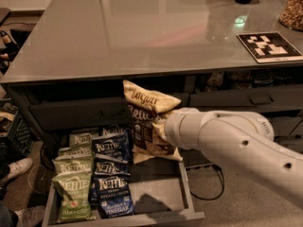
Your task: Pick brown chip bag from middle drawer and place on counter
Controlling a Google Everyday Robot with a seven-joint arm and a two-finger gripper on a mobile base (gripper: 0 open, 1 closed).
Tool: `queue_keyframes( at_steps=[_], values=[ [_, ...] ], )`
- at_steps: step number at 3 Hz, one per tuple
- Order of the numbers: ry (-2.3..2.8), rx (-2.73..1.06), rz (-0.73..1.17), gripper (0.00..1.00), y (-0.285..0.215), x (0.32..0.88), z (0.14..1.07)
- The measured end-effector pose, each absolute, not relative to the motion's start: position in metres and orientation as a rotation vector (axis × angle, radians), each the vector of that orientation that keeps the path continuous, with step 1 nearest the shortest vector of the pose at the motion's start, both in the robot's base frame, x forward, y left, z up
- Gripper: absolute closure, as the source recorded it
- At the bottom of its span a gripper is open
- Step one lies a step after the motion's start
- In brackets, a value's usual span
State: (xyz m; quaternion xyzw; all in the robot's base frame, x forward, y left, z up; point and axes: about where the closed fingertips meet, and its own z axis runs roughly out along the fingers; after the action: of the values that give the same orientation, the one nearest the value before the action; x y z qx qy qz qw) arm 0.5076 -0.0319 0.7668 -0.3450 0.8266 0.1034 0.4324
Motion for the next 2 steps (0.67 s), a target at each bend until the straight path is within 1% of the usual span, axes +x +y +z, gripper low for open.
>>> queue_keyframes(
  at_steps=[1,2],
  values=[
    [1.994,-0.920,0.238,1.00,-0.0241,0.5102,0.8020],
    [1.983,-0.935,0.225,1.00,-0.0244,0.5098,0.8048]
  ],
)
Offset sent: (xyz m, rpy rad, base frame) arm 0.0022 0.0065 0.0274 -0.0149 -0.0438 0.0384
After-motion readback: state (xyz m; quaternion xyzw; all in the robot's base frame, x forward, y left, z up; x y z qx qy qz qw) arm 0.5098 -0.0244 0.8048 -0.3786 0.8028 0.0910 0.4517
